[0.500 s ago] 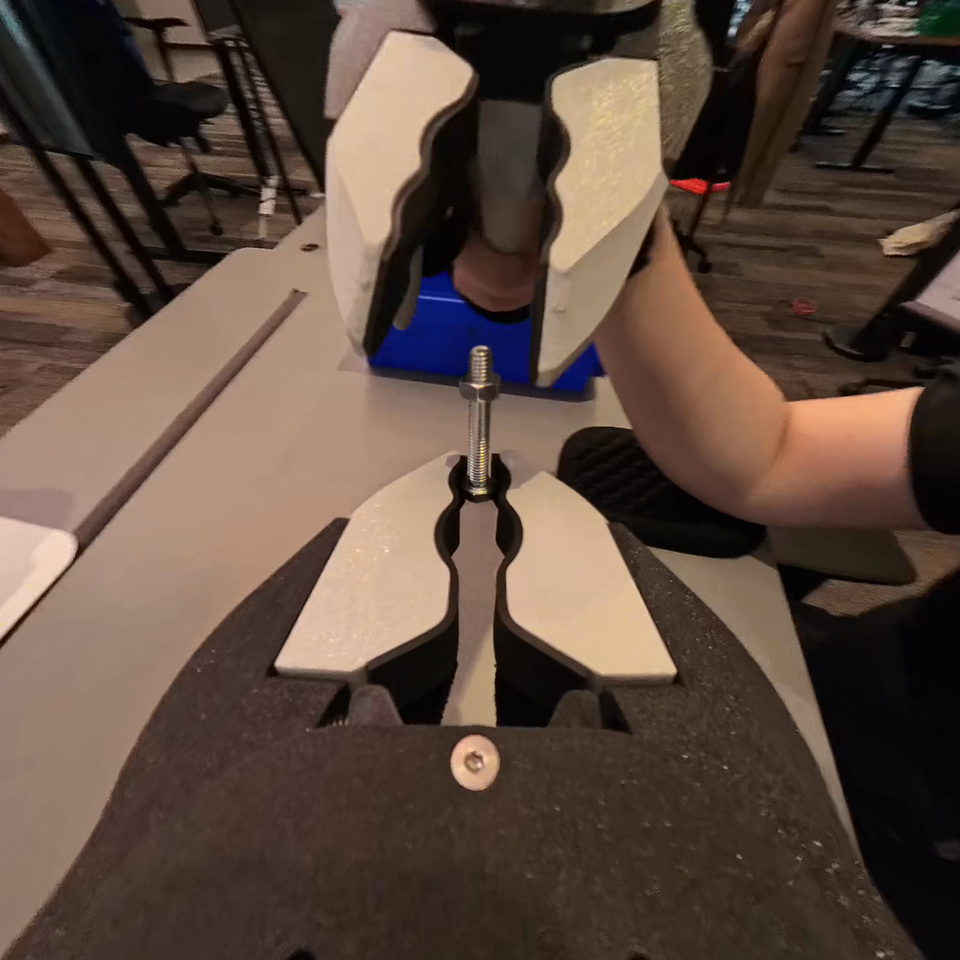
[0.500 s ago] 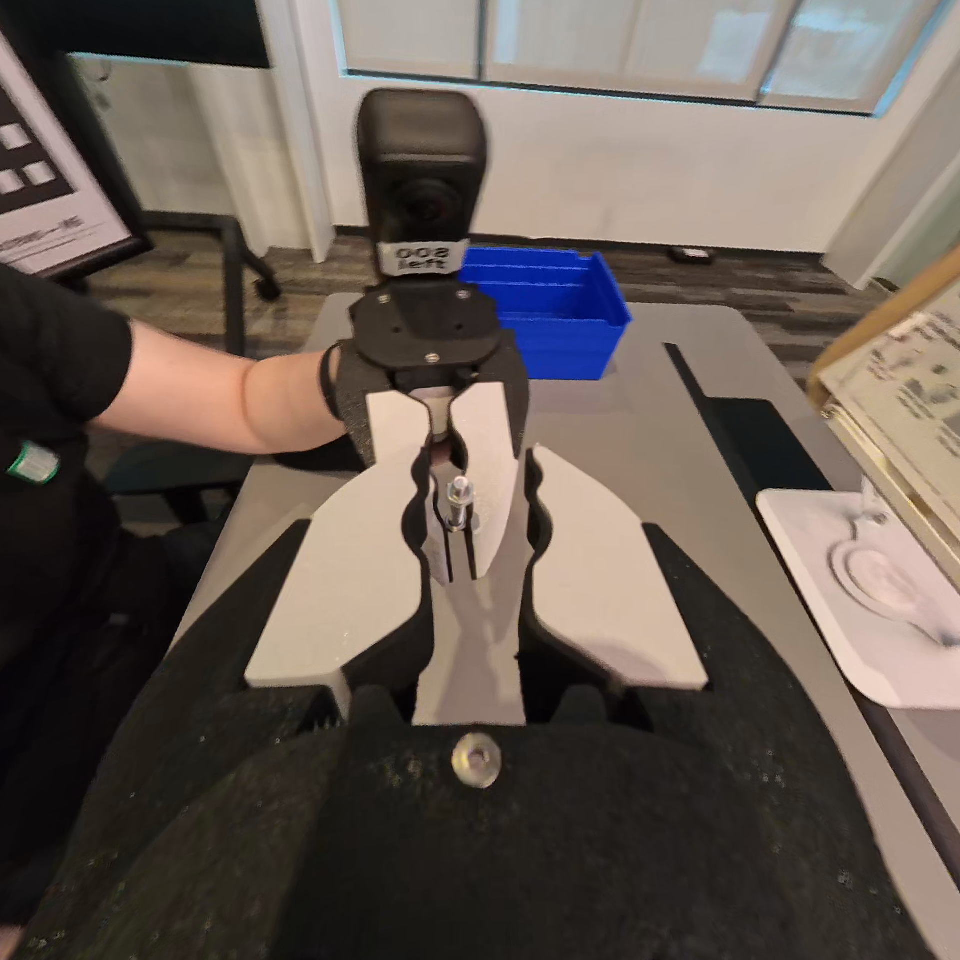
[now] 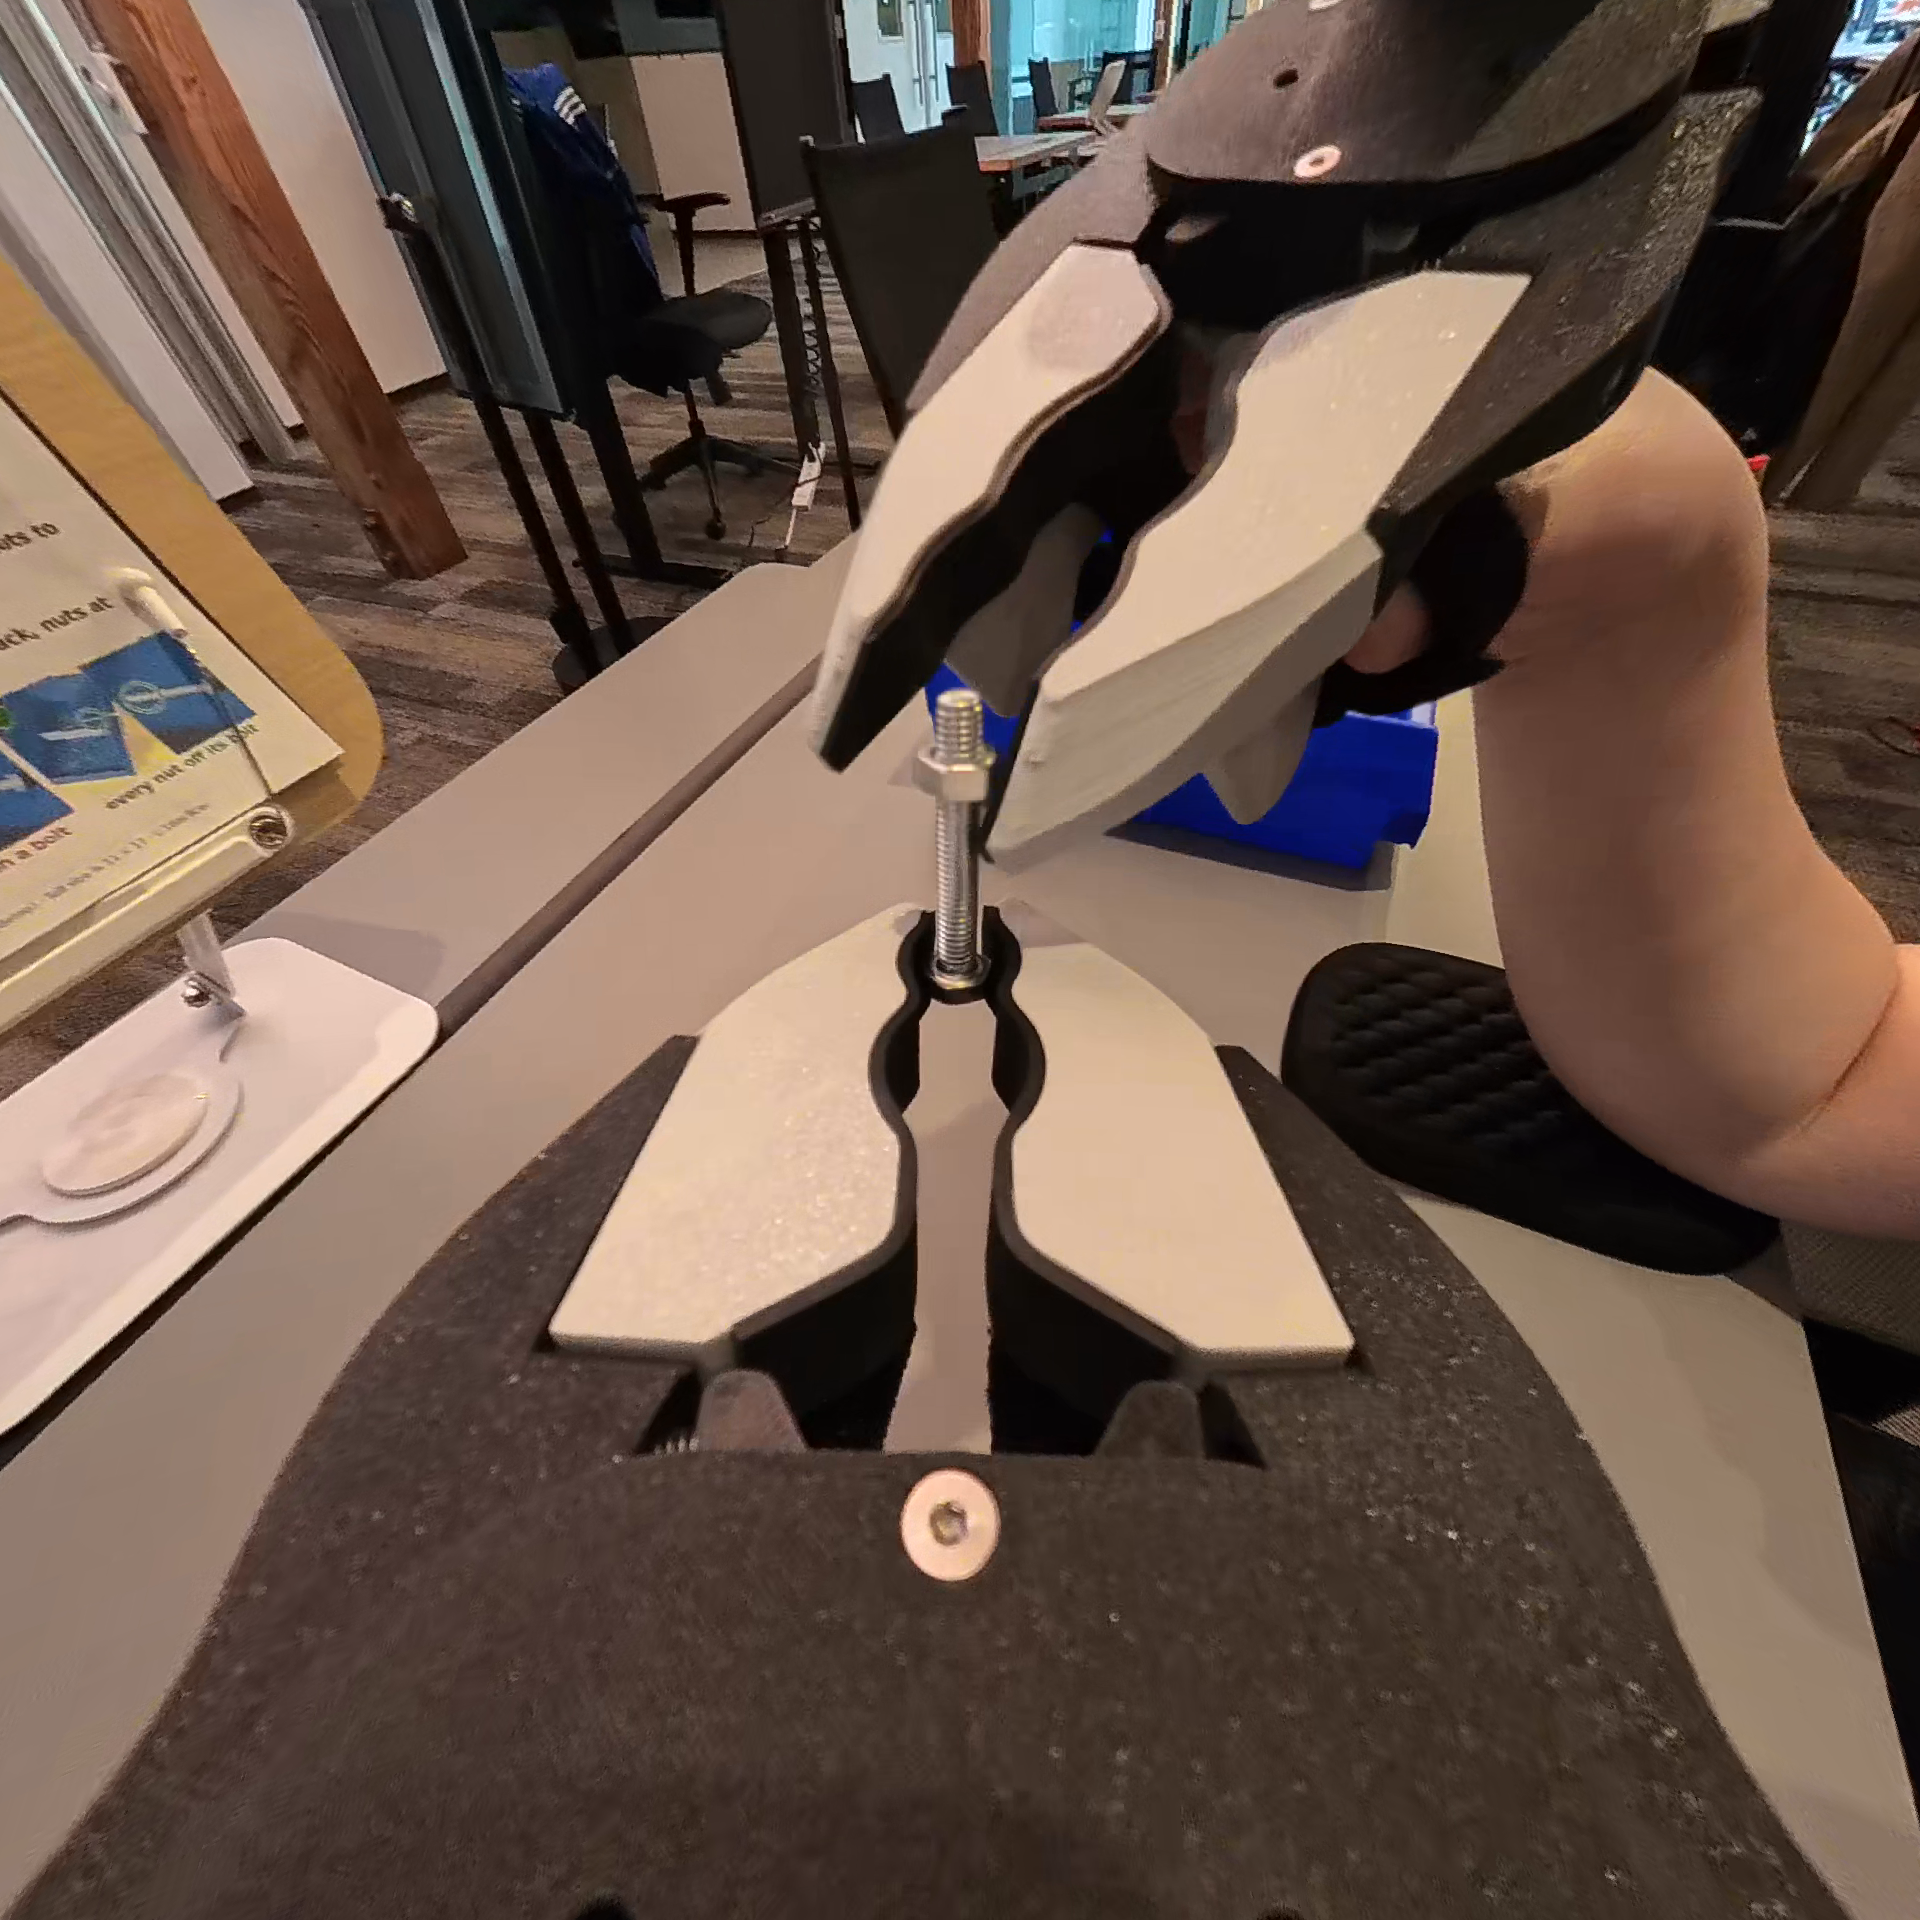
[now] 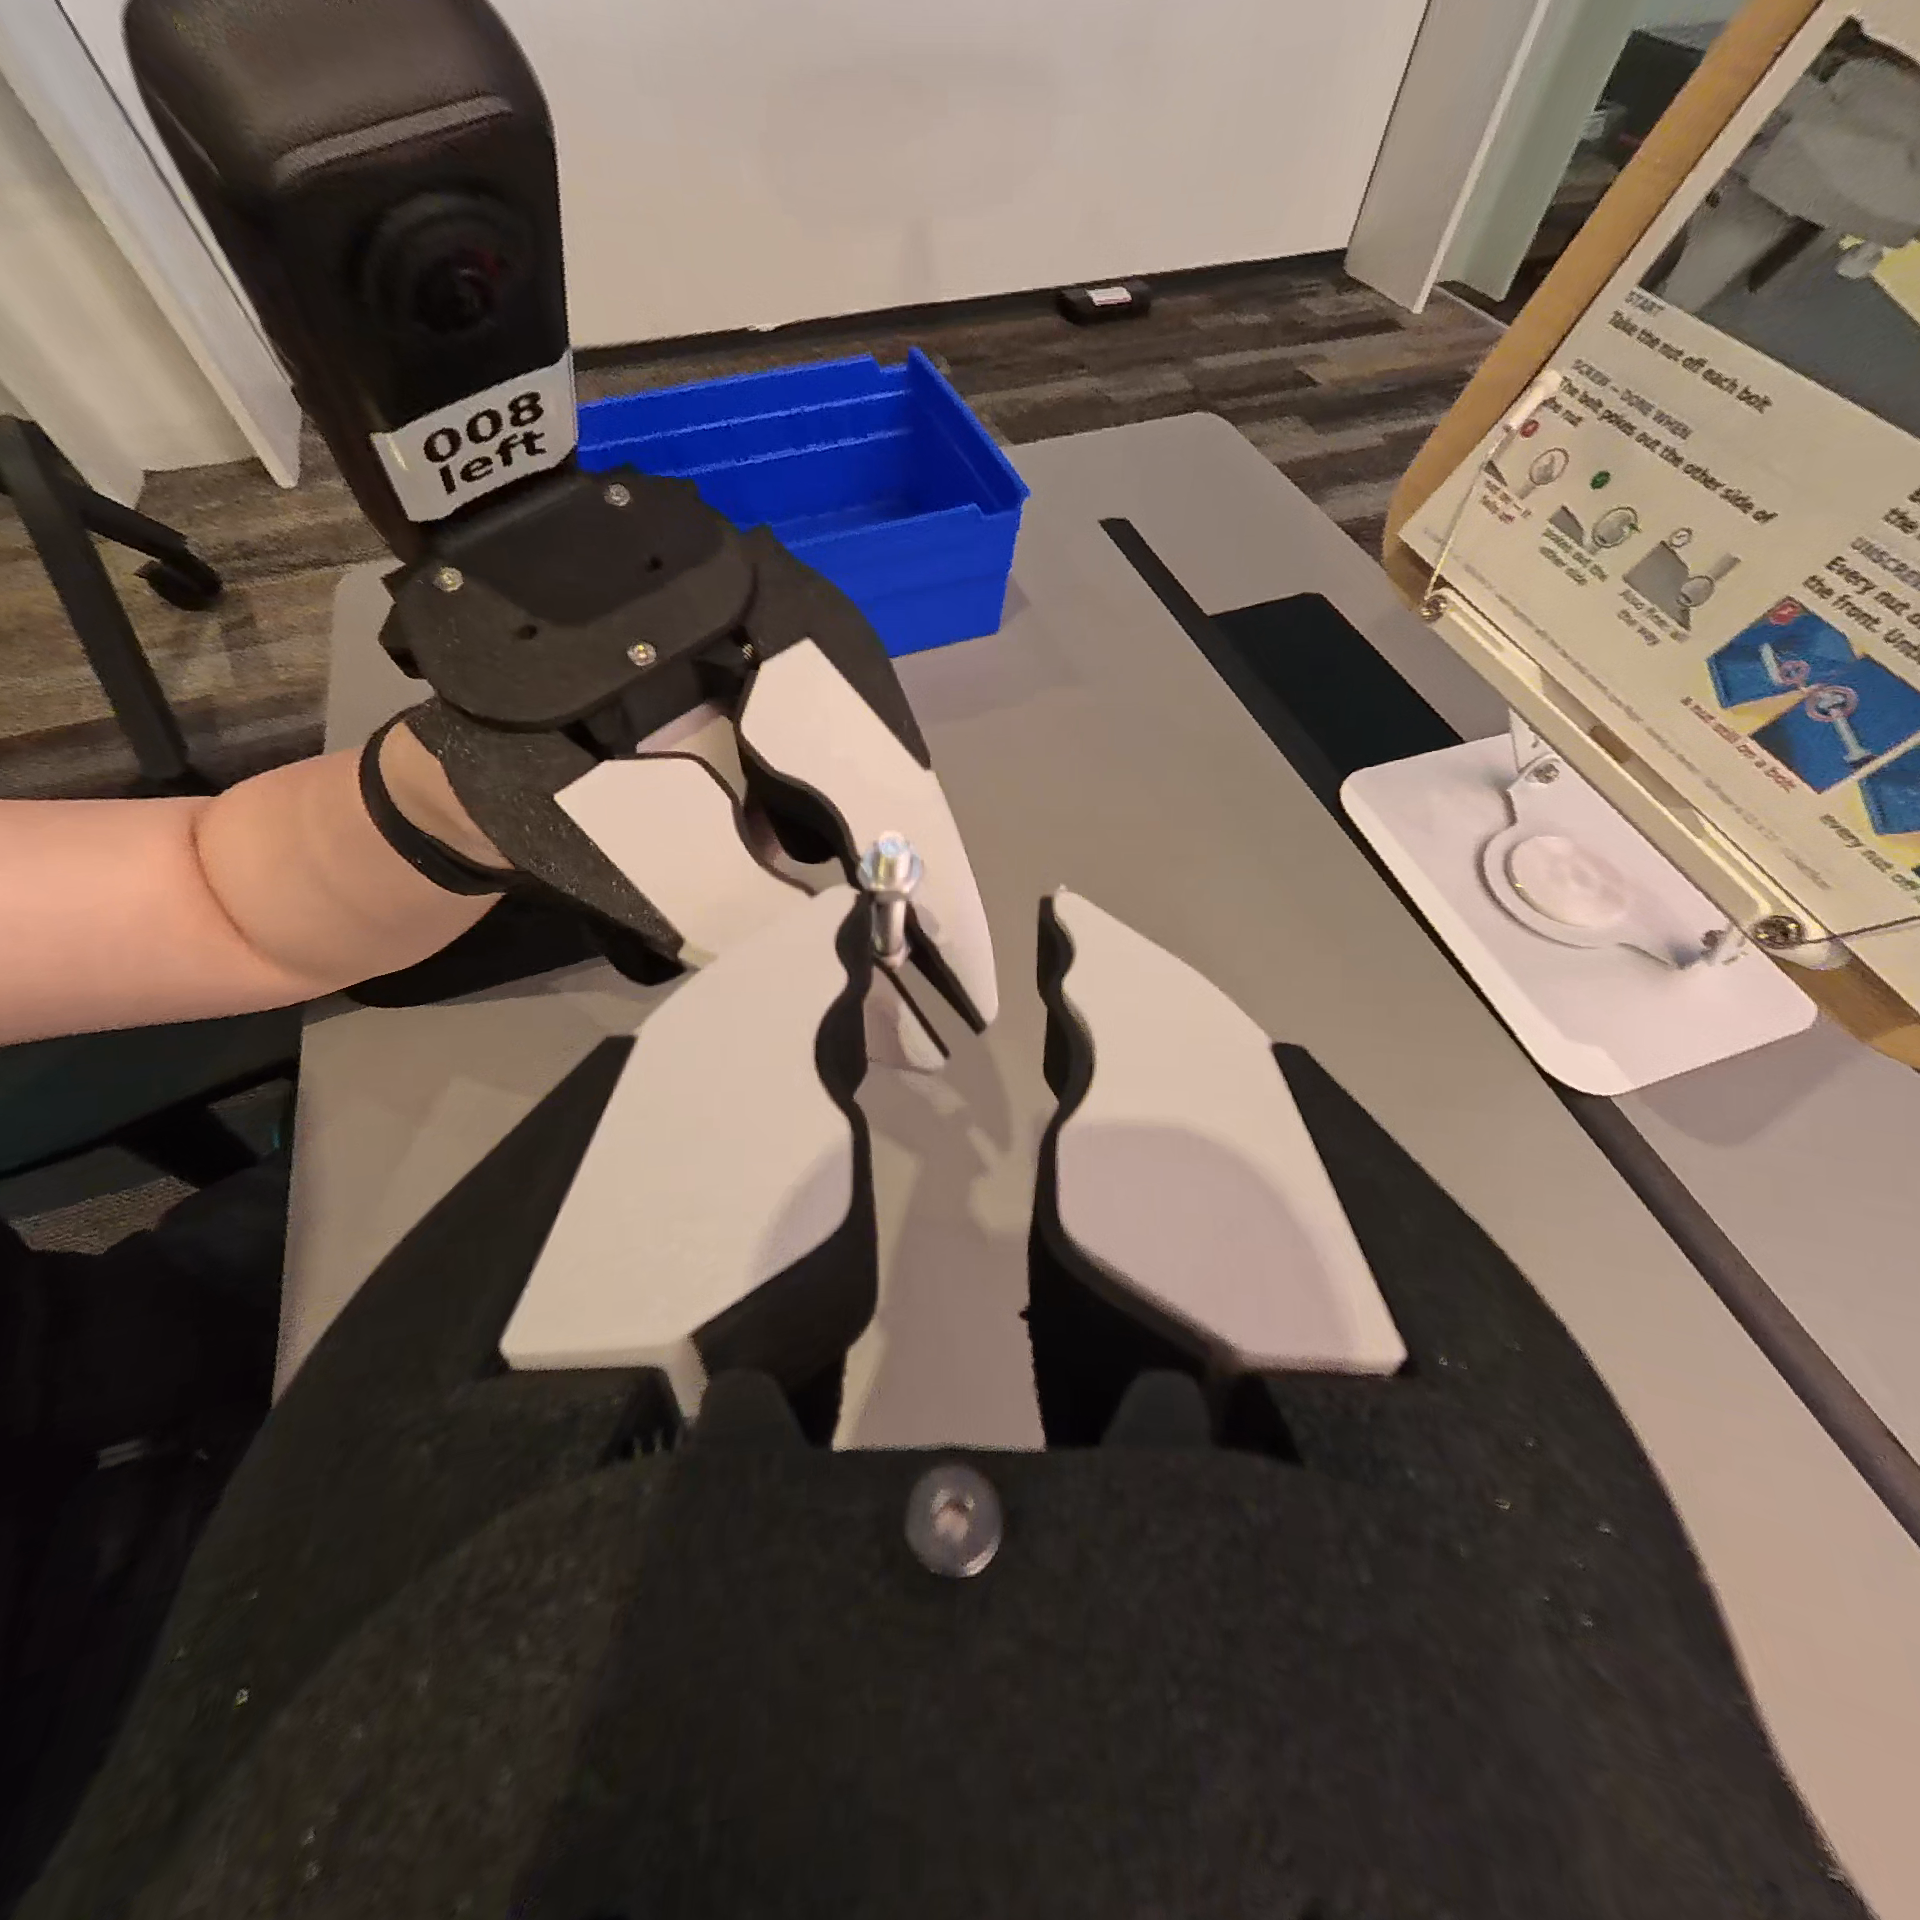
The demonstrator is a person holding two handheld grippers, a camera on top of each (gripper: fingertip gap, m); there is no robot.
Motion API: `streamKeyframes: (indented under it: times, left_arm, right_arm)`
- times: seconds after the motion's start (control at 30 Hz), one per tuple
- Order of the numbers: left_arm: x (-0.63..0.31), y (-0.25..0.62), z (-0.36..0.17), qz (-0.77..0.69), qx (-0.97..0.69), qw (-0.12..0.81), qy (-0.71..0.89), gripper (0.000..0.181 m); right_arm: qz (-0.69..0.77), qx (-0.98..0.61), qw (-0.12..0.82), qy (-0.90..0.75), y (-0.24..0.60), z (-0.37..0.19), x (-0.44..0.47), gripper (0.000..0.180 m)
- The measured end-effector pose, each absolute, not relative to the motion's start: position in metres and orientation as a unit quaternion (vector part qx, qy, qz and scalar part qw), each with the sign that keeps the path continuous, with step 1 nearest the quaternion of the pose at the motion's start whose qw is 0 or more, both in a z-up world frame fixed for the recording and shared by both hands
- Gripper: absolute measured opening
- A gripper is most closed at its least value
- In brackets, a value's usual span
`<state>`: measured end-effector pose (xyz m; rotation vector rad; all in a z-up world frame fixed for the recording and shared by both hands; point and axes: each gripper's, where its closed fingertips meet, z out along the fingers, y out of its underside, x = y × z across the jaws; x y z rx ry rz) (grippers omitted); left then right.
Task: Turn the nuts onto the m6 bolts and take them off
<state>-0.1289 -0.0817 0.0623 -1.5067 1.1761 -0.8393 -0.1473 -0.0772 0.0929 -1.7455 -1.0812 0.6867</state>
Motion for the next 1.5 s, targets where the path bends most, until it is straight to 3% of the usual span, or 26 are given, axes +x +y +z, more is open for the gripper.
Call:
streamKeyframes:
  times: [0.43,0.77,0.93,1.23,1.5]
  left_arm:
    - [-0.129,-0.081,0.063,-0.343,-0.626,0.506,0.485,0.008]
    - [-0.131,-0.061,0.039,-0.243,-0.652,0.517,0.498,0.008]
    - [-0.126,-0.053,0.017,-0.158,-0.657,0.519,0.523,0.008]
    - [-0.127,-0.051,0.018,-0.149,-0.659,0.522,0.521,0.008]
    - [-0.124,-0.055,0.017,-0.145,-0.654,0.522,0.528,0.008]
  right_arm:
    - [0.286,-0.711,0.483,-0.425,-0.076,0.099,-0.153,0.028]
    - [0.268,-0.779,0.428,-0.372,-0.08,0.084,-0.131,0.027]
    - [0.221,-0.814,0.405,-0.354,-0.073,0.066,-0.13,0.036]
    - [0.188,-0.851,0.363,-0.331,-0.062,0.044,-0.109,0.031]
    - [0.185,-0.827,0.402,-0.348,-0.062,0.057,-0.124,0.032]
